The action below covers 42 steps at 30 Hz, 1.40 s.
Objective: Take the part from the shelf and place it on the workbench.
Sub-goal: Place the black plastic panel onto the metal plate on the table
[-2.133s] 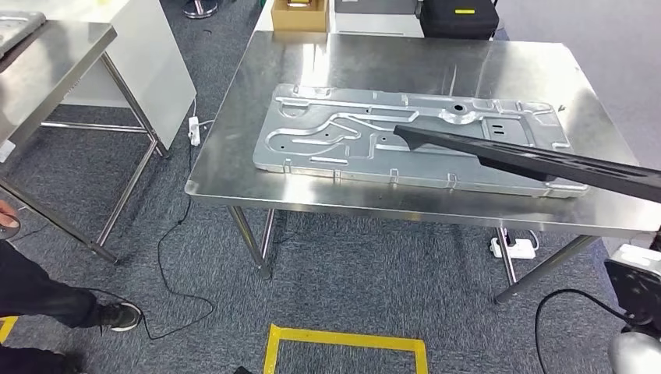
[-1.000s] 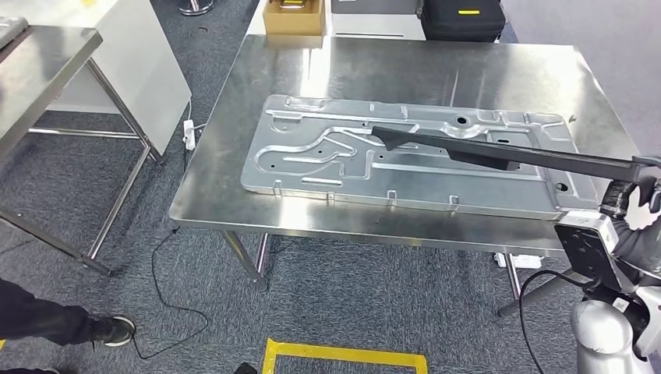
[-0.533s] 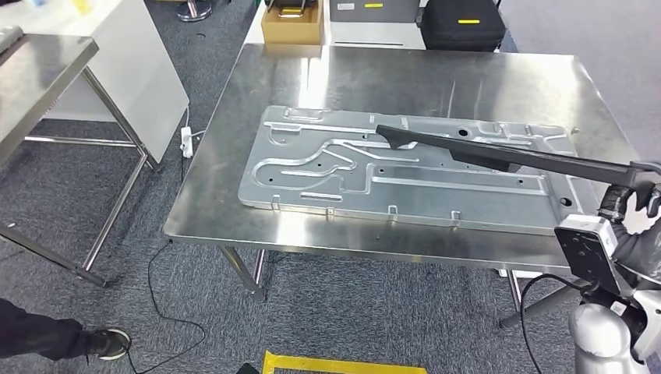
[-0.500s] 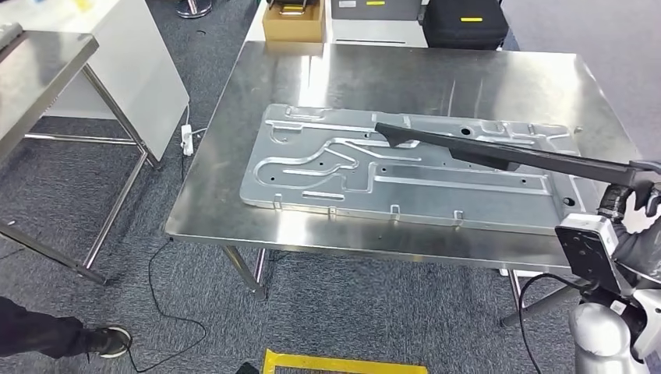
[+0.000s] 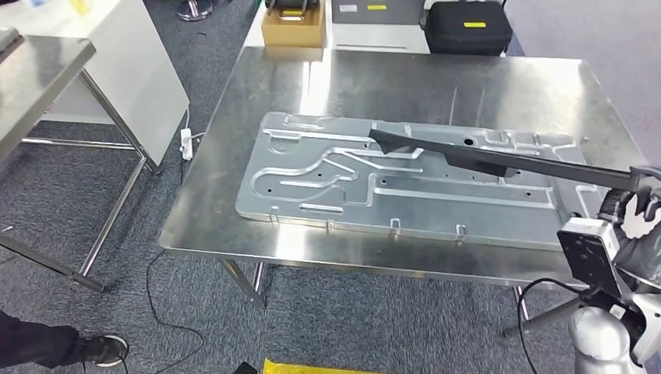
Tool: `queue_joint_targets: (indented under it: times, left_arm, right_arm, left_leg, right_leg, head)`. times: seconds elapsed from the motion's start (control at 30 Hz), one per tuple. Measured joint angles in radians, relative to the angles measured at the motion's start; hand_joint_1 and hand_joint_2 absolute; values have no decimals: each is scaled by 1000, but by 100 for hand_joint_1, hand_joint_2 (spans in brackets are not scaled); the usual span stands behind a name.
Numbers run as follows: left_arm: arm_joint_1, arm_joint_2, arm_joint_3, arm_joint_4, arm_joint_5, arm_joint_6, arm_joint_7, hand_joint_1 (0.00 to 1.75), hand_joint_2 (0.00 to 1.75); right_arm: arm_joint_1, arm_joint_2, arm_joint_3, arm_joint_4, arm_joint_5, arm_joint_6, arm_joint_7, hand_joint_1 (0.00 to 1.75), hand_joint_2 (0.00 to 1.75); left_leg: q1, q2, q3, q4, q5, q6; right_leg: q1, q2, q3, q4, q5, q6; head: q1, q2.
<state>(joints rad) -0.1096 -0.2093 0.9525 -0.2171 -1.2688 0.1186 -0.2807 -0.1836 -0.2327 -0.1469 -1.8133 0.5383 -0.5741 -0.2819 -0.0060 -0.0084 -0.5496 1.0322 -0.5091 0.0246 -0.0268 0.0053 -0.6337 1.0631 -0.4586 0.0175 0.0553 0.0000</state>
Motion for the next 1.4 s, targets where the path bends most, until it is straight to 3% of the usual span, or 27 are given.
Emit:
queue_joint_targets:
  times: [0.07, 0.17, 0.2, 0.23, 0.27, 0.33, 0.37, 0.4, 0.47, 0.53, 0.6, 0.67, 0.7, 0.73, 0.77, 0.83, 0.9, 0.97, 1.07, 1.1, 1.2, 1.23, 1.27, 1.3, 1.37, 1.4]
  left_arm:
    - [-1, 0, 0, 0, 0, 1, 3, 0, 175]
    - [0, 0, 0, 0, -1, -3, 0, 0, 175]
    - [1, 0, 0, 0, -1, -5, -1, 0, 175]
    - [2, 0, 0, 0, -2, -8, -2, 0, 175]
    - [3, 0, -1, 0, -2, -10, -3, 0, 175]
    - [2, 0, -1, 0, -3, -16, -3, 0, 175]
    - [1, 0, -1, 0, -2, -18, -3, 0, 175]
    - [0, 0, -1, 0, -2, -19, -3, 0, 175]
    - [-1, 0, -1, 0, 0, -17, -3, 0, 175]
    - [0, -1, -1, 0, 0, -9, -1, 0, 87]
    - [-2, -2, -1, 0, 0, 1, 2, 0, 0]
    - [-3, -3, -2, 0, -1, 7, 10, 0, 0]
    - [-3, -4, -2, 0, -2, 10, 14, 0, 0]
    - [-3, -4, -3, 0, -3, 11, 17, 0, 0]
    - [-2, -4, -3, 0, -4, 13, 19, 0, 0]
    - [-3, -6, -5, 0, -7, 16, 21, 0, 0]
    - [-5, -8, -6, 0, -11, 19, 23, 0, 0]
    - [-7, -9, -7, 0, -14, 21, 27, 0, 0]
    - [-11, -9, -12, 0, -19, 21, 35, 0, 0]
    - [-13, -9, -14, 0, -21, 21, 36, 0, 0]
    - [-17, -9, -22, 0, -25, 20, 40, 0, 0]
    - [-17, -9, -25, 0, -27, 19, 41, 0, 0]
    - [-17, -9, -26, 0, -29, 18, 42, 0, 0]
    - [-18, -9, -28, 0, -30, 18, 43, 0, 0]
    - [-20, -9, -30, 0, -32, 17, 44, 0, 0]
    - [-22, -9, -31, 0, -32, 17, 44, 0, 0]
  right_arm:
    - [-1, 0, 0, 0, 0, -1, 0, 175, 175]
    - [-2, 0, 0, 0, 0, -1, 0, 175, 175]
    - [-2, 0, 0, 0, 0, -1, 0, 175, 175]
    - [-2, 0, 0, 0, 0, -1, 0, 175, 175]
    - [-2, 0, 0, 1, 0, 0, 0, 169, 175]
    - [-2, 0, 0, 2, 0, 0, 0, 159, 175]
    - [-3, 0, 0, 2, 0, 0, 0, 154, 175]
    - [-4, 0, 0, 2, 0, 0, 0, 154, 175]
    - [-6, 0, 0, 3, 1, 1, 0, 154, 175]
    - [-7, 1, 0, 5, 5, 4, 0, 155, 175]
    - [-9, 1, 1, 9, 14, 7, 0, 156, 175]
    - [-11, 2, 4, 18, 27, 11, 4, 157, 175]
    - [-12, 4, 6, 25, 36, 14, 8, 158, 175]
    - [-13, 5, 9, 33, 45, 17, 12, 159, 175]
    - [-16, 7, 13, 40, 53, 21, 15, 159, 175]
    - [-25, 9, 21, 55, 64, 27, 21, 156, 175]
    - [-39, 10, 30, 73, 63, 31, 24, 154, 175]
    - [-52, 12, 36, 91, 43, 38, 27, 152, 175]
    - [-78, 16, 45, 113, 10, 45, 27, 153, 175]
    - [-90, 18, 49, 119, 6, 46, 27, 154, 175]
    - [-124, 23, 65, 136, 17, 48, 32, 152, 175]
    - [-132, 25, 73, 141, 25, 49, 35, 152, 175]
    - [-140, 28, 81, 146, 35, 49, 39, 152, 175]
    - [-147, 30, 91, 150, 47, 49, 43, 151, 175]
    - [-163, 34, 110, 158, 73, 49, 50, 147, 175]
    - [-171, 37, 119, 162, 83, 49, 53, 143, 175]
  left_leg:
    - [2, 1, -12, 36, -26, -10]
    - [8, 2, -101, 211, -101, -23]
    - [9, 3, -130, 260, -110, -25]
    - [10, 3, -145, 277, -101, -25]
    - [10, 3, -141, 253, -73, -24]
    - [10, 2, -91, 126, 4, -15]
    - [7, 2, -66, 65, 29, -10]
    - [5, 2, -49, 26, 40, -6]
    - [0, 1, -39, 2, 39, 1]
    - [4, 2, -31, -15, 48, 12]
    - [8, 3, -23, -33, 59, 24]
    - [5, 3, -22, -35, 60, 30]
    - [4, 3, -23, -34, 60, 31]
    - [2, 3, -22, -33, 59, 32]
    - [1, 3, -22, -31, 57, 32]
    - [1, 2, -22, -20, 50, 28]
    - [-3, 2, -27, -7, 42, 20]
    - [-6, 1, -31, -3, 39, 12]
    - [-5, 2, -39, 15, 24, -2]
    - [-4, 2, -55, 50, 1, -8]
    - [5, 2, -146, 237, -84, -20]
    - [7, 2, -166, 276, -90, -22]
    - [8, 2, -169, 275, -75, -22]
    - [9, 3, -152, 235, -43, -21]
    - [8, 2, -88, 94, 28, -14]
    - [6, 2, -63, 39, 47, -10]
  right_leg:
    - [-4, -1, 9, -5, -3, -11]
    - [-4, -5, 18, -9, -9, -21]
    - [-3, -5, 19, -9, -10, -22]
    - [-3, -5, 21, -9, -11, -23]
    - [-3, -4, 24, -9, -13, -22]
    - [-3, -2, 30, -9, -16, -19]
    - [-2, -2, 32, -9, -17, -15]
    - [-1, -1, 33, -10, -18, -10]
    - [0, -1, 34, -16, -15, 2]
    - [-1, -1, 35, -18, -16, 13]
    - [-1, -3, 14, 32, -50, 18]
    - [-2, -3, -42, 153, -109, 19]
    - [-2, -3, -69, 207, -127, 20]
    - [-2, -4, -83, 233, -127, 21]
    - [-3, -4, -81, 225, -111, 22]
    - [-3, -4, -29, 113, -47, 20]
    - [1, -5, 21, 9, -12, 14]
    - [6, -4, 30, -11, -14, 7]
    - [-1, -3, 29, -17, -8, -10]
    - [-4, -4, 30, -20, -7, -15]
    - [-3, -6, 30, -21, -7, -22]
    - [-3, -7, 30, -21, -7, -22]
    - [-3, -6, 31, -21, -8, -22]
    - [-3, -6, 33, -21, -8, -21]
    - [-2, -5, 36, -20, -11, -17]
    - [0, -4, 36, -20, -11, -14]
  head:
    - [-2, 0]
    - [-4, 0]
    - [-4, 0]
    - [-4, 0]
    - [-4, 0]
    - [-4, 0]
    - [-4, 0]
    - [-4, 0]
    - [-3, 0]
    - [-3, 0]
    - [-1, 0]
    - [0, 0]
    - [0, 0]
    - [0, 0]
    - [0, 0]
    - [0, 0]
    - [-1, 0]
    - [-2, 0]
    - [-3, 0]
    - [-4, 0]
    - [-5, 0]
    - [-5, 0]
    - [-6, 0]
    - [-6, 0]
    - [-6, 0]
    - [-6, 0]
